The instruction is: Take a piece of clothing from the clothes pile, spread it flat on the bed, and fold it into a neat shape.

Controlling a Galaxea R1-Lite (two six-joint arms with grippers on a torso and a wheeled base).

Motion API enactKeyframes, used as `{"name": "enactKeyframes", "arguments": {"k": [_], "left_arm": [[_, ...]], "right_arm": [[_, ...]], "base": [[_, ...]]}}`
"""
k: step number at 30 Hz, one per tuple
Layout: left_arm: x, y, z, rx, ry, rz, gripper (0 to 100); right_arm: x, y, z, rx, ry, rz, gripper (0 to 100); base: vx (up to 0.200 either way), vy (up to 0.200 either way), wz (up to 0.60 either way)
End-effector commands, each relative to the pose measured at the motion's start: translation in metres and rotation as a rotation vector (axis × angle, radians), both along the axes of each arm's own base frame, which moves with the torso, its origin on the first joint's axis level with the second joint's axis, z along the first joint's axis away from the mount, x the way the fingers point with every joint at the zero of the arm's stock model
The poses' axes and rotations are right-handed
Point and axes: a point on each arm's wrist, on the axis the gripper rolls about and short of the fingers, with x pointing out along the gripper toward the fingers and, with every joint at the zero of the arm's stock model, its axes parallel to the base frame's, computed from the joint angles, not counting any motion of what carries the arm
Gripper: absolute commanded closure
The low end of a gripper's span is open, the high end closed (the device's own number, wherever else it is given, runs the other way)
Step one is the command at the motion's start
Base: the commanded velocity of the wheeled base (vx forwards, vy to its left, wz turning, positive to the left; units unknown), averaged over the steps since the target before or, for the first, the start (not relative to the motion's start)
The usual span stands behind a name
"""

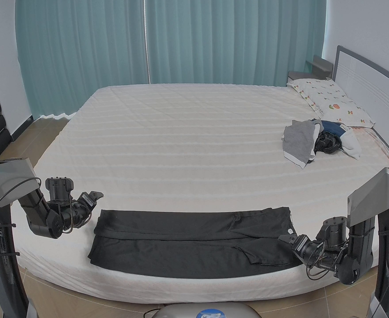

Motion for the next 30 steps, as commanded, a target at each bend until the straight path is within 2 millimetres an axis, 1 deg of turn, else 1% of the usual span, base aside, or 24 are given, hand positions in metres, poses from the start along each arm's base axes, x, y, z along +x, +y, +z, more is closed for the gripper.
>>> {"name": "enactKeyframes", "arguments": {"k": [1,2,3,8,13,21,22,24,26,30], "left_arm": [[0.020,-0.006,-0.018,0.059,0.041,-0.079,0],[0.020,-0.006,-0.025,0.115,0.077,-0.125,0],[0.020,-0.006,-0.027,0.135,0.087,-0.142,0],[0.021,-0.007,-0.031,0.165,0.095,-0.170,0],[0.023,-0.017,-0.031,0.168,0.073,-0.191,0],[0.024,-0.019,-0.030,0.174,0.052,-0.184,0],[0.024,-0.019,-0.031,0.175,0.055,-0.183,100],[0.025,-0.020,-0.038,0.182,0.067,-0.190,100],[0.026,-0.022,-0.039,0.189,0.063,-0.186,100],[0.031,-0.021,-0.043,0.230,0.024,-0.120,100]], "right_arm": [[0.001,-0.004,0.001,0.023,-0.005,0.009,0],[0.001,-0.003,0.001,0.023,-0.005,0.010,0],[0.002,-0.003,0.001,0.024,-0.006,0.009,0],[0.001,-0.002,0.000,0.022,-0.002,0.015,0],[0.000,-0.002,0.000,0.020,0.001,0.018,0],[0.000,-0.001,-0.001,0.016,0.005,0.019,0],[0.000,-0.001,-0.001,0.016,0.005,0.019,0],[0.000,-0.001,-0.002,0.015,0.006,0.021,0],[0.000,-0.001,-0.002,0.015,0.006,0.021,0],[0.000,-0.001,-0.002,0.015,0.006,0.021,0]], "base": [[0.000,0.000,0.00],[0.000,0.000,0.00],[0.000,0.000,0.00],[0.000,0.000,0.00],[0.000,0.000,0.00],[0.000,0.000,0.00],[0.000,0.000,0.00],[0.000,0.000,0.00],[0.000,0.000,0.00],[0.000,0.000,0.00]]}}
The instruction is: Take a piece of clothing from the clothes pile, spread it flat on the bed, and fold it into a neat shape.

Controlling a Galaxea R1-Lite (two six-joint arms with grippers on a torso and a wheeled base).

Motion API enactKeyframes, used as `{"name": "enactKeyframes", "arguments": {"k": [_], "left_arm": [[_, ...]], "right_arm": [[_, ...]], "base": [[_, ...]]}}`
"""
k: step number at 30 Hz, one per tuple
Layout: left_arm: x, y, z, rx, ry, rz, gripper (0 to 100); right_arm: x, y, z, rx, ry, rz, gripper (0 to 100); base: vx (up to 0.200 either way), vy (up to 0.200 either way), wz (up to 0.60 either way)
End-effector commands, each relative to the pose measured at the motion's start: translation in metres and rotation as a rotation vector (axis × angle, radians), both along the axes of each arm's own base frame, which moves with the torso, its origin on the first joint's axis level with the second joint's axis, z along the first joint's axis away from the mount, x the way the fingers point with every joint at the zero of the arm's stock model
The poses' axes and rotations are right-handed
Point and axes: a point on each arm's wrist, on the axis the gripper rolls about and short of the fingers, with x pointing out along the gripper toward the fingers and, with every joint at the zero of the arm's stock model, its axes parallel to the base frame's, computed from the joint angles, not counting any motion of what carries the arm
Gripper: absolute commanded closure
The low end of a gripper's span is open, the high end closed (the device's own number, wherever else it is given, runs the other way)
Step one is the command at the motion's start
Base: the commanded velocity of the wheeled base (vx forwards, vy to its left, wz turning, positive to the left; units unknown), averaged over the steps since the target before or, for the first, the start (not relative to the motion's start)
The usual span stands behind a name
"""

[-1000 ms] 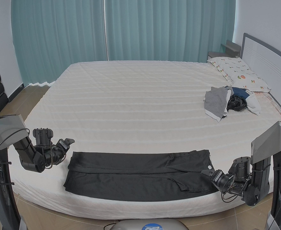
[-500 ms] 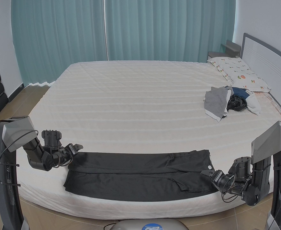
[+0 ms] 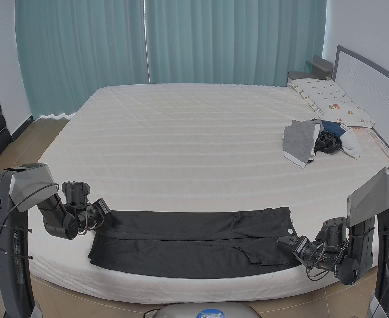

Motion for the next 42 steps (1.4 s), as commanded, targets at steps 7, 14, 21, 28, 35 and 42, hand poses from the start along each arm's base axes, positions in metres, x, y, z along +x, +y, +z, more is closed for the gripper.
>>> {"name": "enactKeyframes", "arguments": {"k": [7,14,21,28,35,42], "left_arm": [[0.005,0.003,-0.007,-0.023,-0.030,0.081,100],[0.009,0.006,-0.003,-0.046,-0.055,0.113,100],[0.010,0.007,-0.002,-0.070,-0.065,0.132,100],[0.010,0.007,-0.003,-0.070,-0.063,0.130,100],[0.010,0.007,0.000,-0.076,-0.069,0.130,0],[-0.007,0.012,0.029,-0.081,-0.083,0.127,0]], "right_arm": [[0.000,0.001,0.000,0.000,-0.007,0.002,0],[0.000,0.002,0.000,0.000,-0.007,0.006,0],[0.000,0.002,0.000,0.000,-0.007,0.006,0],[0.000,0.002,0.000,-0.001,-0.006,0.006,0],[0.000,0.002,0.000,0.000,-0.007,0.006,0],[0.000,0.001,0.000,0.001,-0.007,0.004,0]], "base": [[0.000,0.000,0.00],[0.000,0.000,0.00],[0.000,0.000,0.00],[0.000,0.000,0.00],[0.000,0.000,0.00],[0.000,0.000,0.00]]}}
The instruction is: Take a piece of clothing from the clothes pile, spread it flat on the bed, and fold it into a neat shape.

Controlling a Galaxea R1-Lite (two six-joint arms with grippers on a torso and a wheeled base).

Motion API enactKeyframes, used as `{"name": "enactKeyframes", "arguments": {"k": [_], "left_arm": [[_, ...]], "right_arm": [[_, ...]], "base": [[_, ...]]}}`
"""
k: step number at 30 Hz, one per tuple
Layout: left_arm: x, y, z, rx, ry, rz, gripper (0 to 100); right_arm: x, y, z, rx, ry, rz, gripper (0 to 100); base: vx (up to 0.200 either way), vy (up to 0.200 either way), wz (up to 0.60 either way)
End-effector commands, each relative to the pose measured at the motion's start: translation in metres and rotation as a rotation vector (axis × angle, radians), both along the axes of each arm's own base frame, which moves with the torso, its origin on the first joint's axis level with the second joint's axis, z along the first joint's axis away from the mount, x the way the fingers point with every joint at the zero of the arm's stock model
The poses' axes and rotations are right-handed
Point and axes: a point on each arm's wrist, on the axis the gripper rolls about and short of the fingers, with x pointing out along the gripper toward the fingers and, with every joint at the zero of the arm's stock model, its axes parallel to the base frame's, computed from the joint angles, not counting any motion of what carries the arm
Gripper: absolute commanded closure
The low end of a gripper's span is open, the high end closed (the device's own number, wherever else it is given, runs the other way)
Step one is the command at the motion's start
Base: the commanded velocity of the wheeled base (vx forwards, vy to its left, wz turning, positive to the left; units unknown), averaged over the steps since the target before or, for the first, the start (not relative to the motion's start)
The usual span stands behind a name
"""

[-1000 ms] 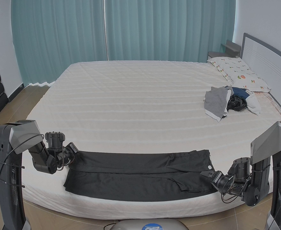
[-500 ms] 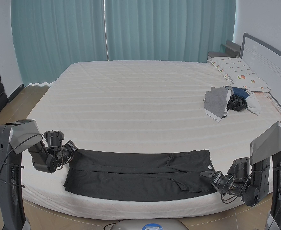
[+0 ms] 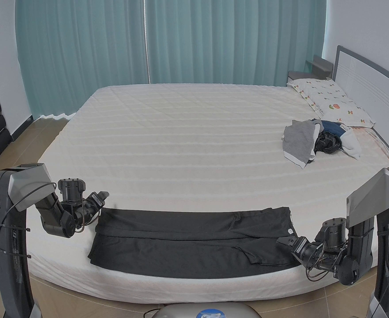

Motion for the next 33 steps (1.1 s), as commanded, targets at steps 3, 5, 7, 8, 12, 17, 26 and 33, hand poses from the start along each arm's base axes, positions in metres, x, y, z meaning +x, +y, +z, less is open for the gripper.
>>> {"name": "enactKeyframes", "arguments": {"k": [3,5,7,8,12,17,26,33], "left_arm": [[-0.027,0.000,0.027,-0.016,0.004,-0.060,0],[-0.032,-0.001,0.028,-0.024,0.015,-0.101,0],[-0.039,-0.002,0.023,-0.002,0.039,-0.157,0],[-0.040,-0.002,0.023,0.004,0.043,-0.165,0],[-0.051,-0.005,0.010,0.102,0.089,-0.269,0],[-0.053,-0.008,0.001,0.151,0.110,-0.313,0],[-0.054,-0.013,-0.012,0.186,0.141,-0.358,0],[-0.056,-0.013,-0.021,0.219,0.150,-0.385,0]], "right_arm": [[0.000,0.000,0.001,0.003,-0.009,-0.001,0],[0.000,0.000,0.001,0.003,-0.009,-0.001,0],[0.000,0.000,0.001,0.003,-0.009,0.001,0],[0.000,0.000,0.001,0.003,-0.009,0.001,0],[0.000,0.000,0.001,0.002,-0.009,0.002,0],[0.000,0.000,0.001,0.002,-0.009,0.002,0],[0.000,0.000,0.000,0.001,-0.008,0.002,0],[0.000,0.000,0.000,0.001,-0.008,0.002,0]], "base": [[0.000,0.000,0.00],[0.000,0.000,0.00],[0.000,0.000,0.00],[0.000,0.000,0.00],[0.000,0.000,0.00],[0.000,0.000,0.00],[0.000,0.000,0.00],[0.000,0.000,0.00]]}}
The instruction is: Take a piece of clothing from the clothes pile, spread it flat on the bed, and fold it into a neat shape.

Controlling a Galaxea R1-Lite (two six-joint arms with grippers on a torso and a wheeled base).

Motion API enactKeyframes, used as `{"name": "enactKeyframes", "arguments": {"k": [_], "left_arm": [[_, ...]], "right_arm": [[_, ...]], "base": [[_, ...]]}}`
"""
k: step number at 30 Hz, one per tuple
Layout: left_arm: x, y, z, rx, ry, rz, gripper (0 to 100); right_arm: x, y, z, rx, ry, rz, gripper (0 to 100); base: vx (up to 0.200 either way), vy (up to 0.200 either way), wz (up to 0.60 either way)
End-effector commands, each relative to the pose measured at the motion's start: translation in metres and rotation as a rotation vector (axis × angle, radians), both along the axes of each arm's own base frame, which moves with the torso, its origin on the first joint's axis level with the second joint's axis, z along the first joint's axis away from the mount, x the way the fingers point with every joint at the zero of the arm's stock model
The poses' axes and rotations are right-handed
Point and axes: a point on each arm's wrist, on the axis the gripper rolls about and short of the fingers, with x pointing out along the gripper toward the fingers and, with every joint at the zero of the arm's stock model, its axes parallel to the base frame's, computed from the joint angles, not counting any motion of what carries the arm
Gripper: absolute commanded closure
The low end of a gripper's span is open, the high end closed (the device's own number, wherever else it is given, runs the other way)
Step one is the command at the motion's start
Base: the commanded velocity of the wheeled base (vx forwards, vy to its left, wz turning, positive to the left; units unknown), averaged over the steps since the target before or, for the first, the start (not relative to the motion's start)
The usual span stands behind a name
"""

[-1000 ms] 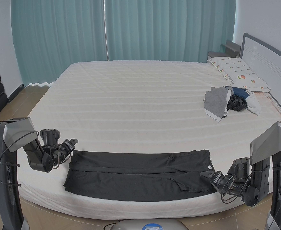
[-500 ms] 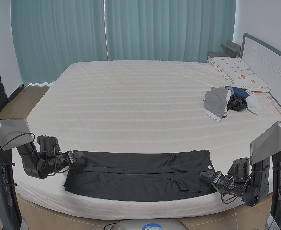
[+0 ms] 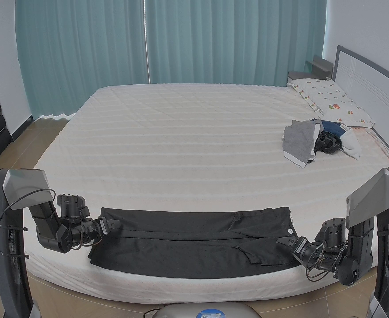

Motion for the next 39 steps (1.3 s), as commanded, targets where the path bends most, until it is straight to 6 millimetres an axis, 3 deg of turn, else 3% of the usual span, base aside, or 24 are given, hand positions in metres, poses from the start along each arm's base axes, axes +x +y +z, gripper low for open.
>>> {"name": "enactKeyframes", "arguments": {"k": [1,12,13,34,39], "left_arm": [[-0.004,0.000,-0.008,0.002,0.026,-0.002,0],[-0.008,0.000,-0.015,0.043,-0.010,-0.044,0],[-0.009,-0.001,-0.016,0.045,-0.010,-0.047,100],[-0.014,0.003,-0.005,0.040,-0.054,-0.027,100],[-0.014,0.003,-0.004,0.028,-0.056,-0.017,100]], "right_arm": [[0.000,0.000,0.000,0.002,-0.007,0.001,0],[0.000,0.000,0.001,0.002,-0.008,0.001,0],[0.000,0.000,0.000,0.002,-0.007,0.001,0],[0.004,-0.004,0.006,0.017,-0.029,-0.017,0],[0.009,-0.012,0.023,0.040,-0.095,-0.057,0]], "base": [[0.000,0.000,0.00],[0.000,0.000,0.00],[0.000,0.000,0.00],[0.000,0.000,0.00],[0.000,0.000,0.00]]}}
